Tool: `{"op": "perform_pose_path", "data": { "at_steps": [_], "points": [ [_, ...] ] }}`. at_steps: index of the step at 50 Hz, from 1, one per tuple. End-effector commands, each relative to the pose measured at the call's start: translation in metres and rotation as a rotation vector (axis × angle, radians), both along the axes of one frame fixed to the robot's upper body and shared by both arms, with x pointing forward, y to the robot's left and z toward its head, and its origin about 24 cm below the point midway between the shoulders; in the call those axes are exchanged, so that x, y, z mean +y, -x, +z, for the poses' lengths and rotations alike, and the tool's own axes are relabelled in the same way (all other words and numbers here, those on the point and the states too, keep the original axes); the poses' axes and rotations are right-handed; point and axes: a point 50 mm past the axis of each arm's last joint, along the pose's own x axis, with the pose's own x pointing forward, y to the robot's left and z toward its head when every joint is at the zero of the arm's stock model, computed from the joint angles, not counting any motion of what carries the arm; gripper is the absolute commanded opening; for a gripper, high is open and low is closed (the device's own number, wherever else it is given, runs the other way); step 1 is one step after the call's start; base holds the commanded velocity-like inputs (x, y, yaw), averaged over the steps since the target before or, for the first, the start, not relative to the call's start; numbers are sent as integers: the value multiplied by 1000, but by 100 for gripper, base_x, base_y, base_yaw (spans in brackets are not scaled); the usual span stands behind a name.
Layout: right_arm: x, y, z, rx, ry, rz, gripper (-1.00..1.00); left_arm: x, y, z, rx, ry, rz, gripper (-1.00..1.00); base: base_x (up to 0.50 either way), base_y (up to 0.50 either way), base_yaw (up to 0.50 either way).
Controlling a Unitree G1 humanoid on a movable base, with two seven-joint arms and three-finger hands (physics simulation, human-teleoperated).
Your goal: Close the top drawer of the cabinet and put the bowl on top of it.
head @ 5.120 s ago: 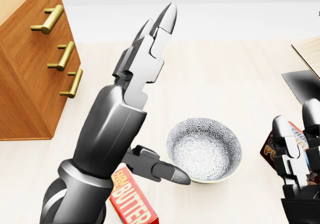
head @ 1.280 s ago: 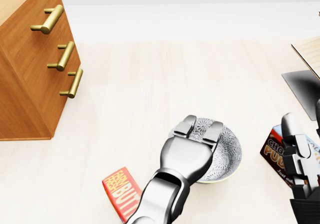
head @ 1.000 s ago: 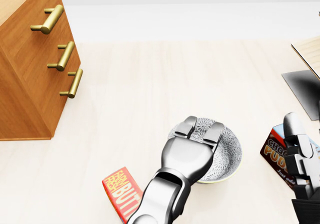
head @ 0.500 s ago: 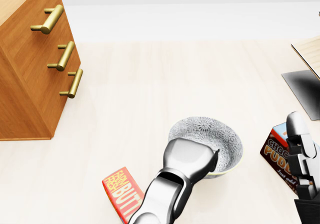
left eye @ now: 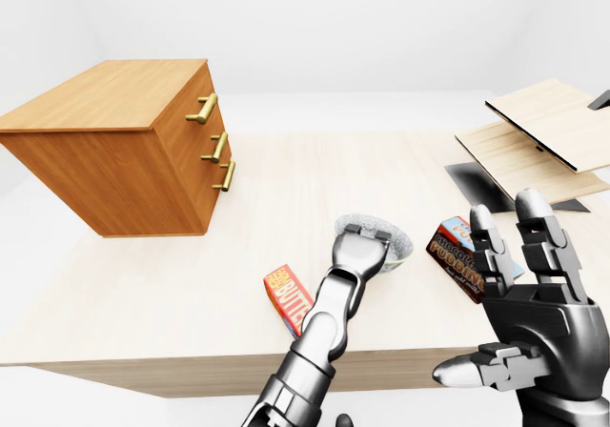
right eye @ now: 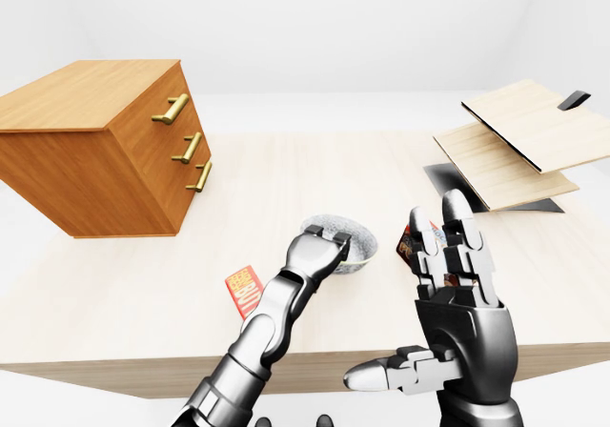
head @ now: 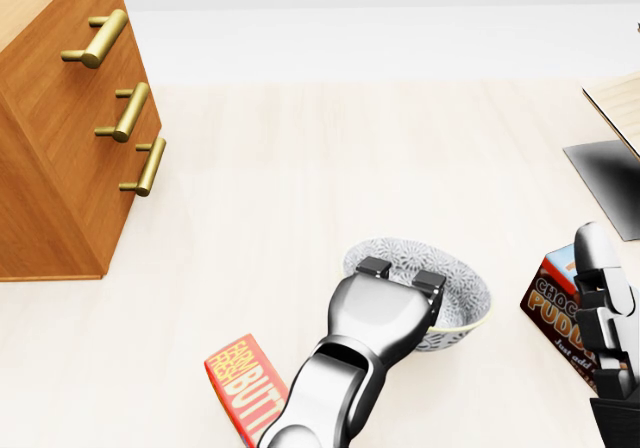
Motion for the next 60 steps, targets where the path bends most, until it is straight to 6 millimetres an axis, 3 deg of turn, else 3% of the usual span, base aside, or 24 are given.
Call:
{"op": "perform_pose_path", "data": {
  "at_steps": [1, 45, 46, 51, 54, 60],
  "points": [
    [0, 0, 0, 0, 0, 2, 100, 1, 0, 5, -5, -10, 2, -100, 0, 0, 0],
    [1, 0, -1, 6, 0, 8, 100, 23, 4, 70, -119, 53, 52, -100, 0, 0, 0],
    [2, 0, -1, 10, 0, 10, 100, 32, 5, 92, -161, 58, 74, -100, 0, 0, 0],
    [2, 0, -2, 16, -1, 14, 100, 43, 6, 119, -213, 88, 102, -100, 0, 0, 0],
    [4, -1, -4, 26, 0, 20, 100, 53, 7, 151, -314, 147, 122, -100, 0, 0, 0],
    [6, -1, -6, 37, 1, 27, 100, 59, 9, 175, -399, 202, 117, -100, 0, 0, 0]
  ]
}}
